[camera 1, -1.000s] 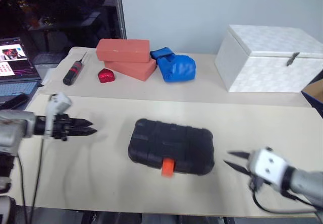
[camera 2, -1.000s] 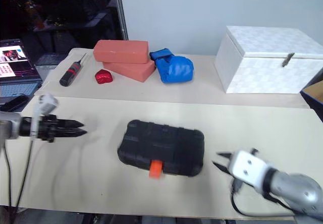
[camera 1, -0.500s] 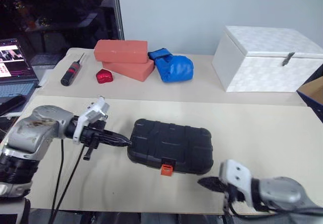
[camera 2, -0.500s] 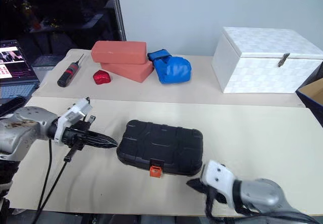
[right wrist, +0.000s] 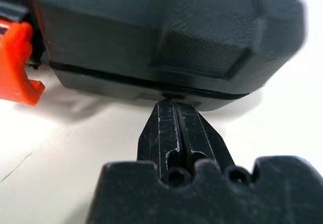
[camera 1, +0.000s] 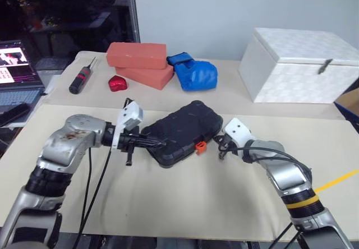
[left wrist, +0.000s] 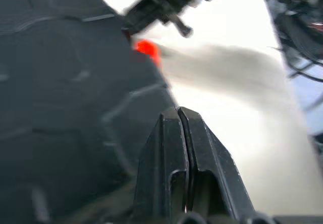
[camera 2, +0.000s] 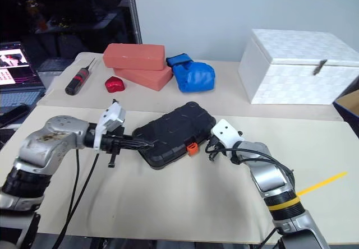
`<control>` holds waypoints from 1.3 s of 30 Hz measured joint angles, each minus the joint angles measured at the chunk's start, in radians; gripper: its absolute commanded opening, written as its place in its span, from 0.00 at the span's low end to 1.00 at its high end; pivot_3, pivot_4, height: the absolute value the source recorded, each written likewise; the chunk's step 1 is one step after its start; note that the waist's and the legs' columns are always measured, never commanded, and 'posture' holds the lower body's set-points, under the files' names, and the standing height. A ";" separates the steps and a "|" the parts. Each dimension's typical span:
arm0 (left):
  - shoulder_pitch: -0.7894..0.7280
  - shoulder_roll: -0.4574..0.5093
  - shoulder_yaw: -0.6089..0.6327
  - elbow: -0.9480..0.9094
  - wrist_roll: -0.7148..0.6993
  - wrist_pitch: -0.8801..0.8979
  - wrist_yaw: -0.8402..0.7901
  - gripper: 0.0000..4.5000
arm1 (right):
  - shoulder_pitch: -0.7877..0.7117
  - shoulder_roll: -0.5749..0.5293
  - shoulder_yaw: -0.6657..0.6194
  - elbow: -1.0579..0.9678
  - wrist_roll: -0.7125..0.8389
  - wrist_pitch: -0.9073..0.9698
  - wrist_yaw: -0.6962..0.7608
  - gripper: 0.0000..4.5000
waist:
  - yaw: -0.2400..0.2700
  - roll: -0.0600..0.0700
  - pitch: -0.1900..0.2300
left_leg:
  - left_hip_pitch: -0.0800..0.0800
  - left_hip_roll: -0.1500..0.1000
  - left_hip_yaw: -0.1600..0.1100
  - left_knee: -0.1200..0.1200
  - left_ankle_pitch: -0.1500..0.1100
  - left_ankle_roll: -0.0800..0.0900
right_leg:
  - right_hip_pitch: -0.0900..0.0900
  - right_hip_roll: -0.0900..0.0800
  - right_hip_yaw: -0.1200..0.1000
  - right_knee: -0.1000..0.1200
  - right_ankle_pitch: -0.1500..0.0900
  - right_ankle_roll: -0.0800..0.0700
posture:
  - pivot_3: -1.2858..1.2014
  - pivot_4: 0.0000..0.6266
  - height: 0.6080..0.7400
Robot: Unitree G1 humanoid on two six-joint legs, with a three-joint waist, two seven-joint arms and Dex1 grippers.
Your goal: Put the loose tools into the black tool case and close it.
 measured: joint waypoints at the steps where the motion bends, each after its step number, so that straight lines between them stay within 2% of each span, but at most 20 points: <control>1: -0.020 -0.015 -0.015 0.009 0.019 -0.004 0.012 0.02 | 0.035 -0.034 -0.015 -0.040 0.022 0.023 0.027 0.00 | 0.005 0.000 0.000 | -0.001 -0.001 0.000 0.000 -0.001 0.001 | 0.000 0.000 0.000 -0.001 0.000 0.000 | 0.52 0.24 0.97; 4: -0.042 -0.038 -0.059 0.031 0.059 -0.008 0.032 0.02 | 0.119 -0.102 -0.074 -0.155 0.075 0.114 0.076 0.00 | 0.015 0.001 0.000 | -0.001 -0.001 0.000 0.000 -0.002 0.002 | 0.000 -0.001 0.000 -0.001 0.000 0.001 | 0.52 0.24 0.97; 7: -0.044 -0.044 -0.129 0.055 0.111 -0.020 0.033 0.02 | 0.179 -0.103 -0.126 -0.291 0.162 0.229 0.081 0.00 | 0.010 0.001 0.000 | 0.000 -0.001 -0.001 0.000 -0.002 0.002 | 0.000 0.000 0.000 0.000 -0.001 0.000 | 0.52 0.24 0.97; 10: -0.069 -0.046 -0.171 0.066 0.156 -0.051 0.028 0.02 | 0.185 -0.045 -0.146 -0.373 0.218 0.322 0.048 0.00 | 0.005 0.001 0.000 | 0.007 0.000 -0.002 0.001 -0.001 0.002 | 0.005 0.002 0.000 0.001 -0.002 0.003 | 0.52 0.24 0.97; 12: -0.082 -0.046 -0.192 0.078 0.185 -0.066 0.029 0.02 | 0.183 0.006 -0.137 -0.402 0.236 0.367 0.009 0.00 | 0.004 0.003 -0.001 | 0.010 0.000 -0.002 0.001 0.000 0.002 | 0.007 0.002 0.001 0.001 -0.005 -0.004 | 0.52 0.24 0.97; 18: -0.095 -0.047 -0.204 0.091 0.203 -0.065 0.023 0.02 | 0.157 0.119 -0.073 -0.398 0.238 0.421 -0.092 0.00 | -0.006 0.005 -0.003 | 0.010 0.000 -0.001 0.001 0.002 0.001 | 0.007 0.001 0.002 0.002 -0.003 -0.005 | 0.52 0.24 0.97; 23: -0.104 -0.049 -0.203 0.088 0.214 -0.061 0.021 0.02 | 0.091 0.209 -0.023 -0.279 0.202 0.394 -0.172 0.00 | -0.011 0.005 -0.004 | 0.009 0.000 -0.002 0.000 0.003 0.002 | 0.006 0.002 0.002 0.002 -0.002 0.000 | 0.52 0.24 0.97; 31: -0.096 -0.047 -0.197 0.078 0.218 -0.056 0.027 0.02 | 0.081 0.244 -0.018 -0.201 0.169 0.326 -0.215 0.00 | -0.013 0.005 -0.004 | 0.008 0.000 -0.002 0.000 0.002 0.002 | 0.005 0.002 0.002 0.003 -0.001 0.003 | 0.52 0.24 0.97; 39: -0.087 -0.057 -0.192 0.066 0.219 -0.038 0.048 0.02 | 0.090 0.236 -0.043 -0.267 0.180 0.374 -0.234 0.00 | -0.013 0.005 -0.004 | 0.008 0.000 -0.002 0.000 0.002 0.002 | 0.005 0.002 0.002 0.004 -0.001 0.003 | 0.52 0.24 0.97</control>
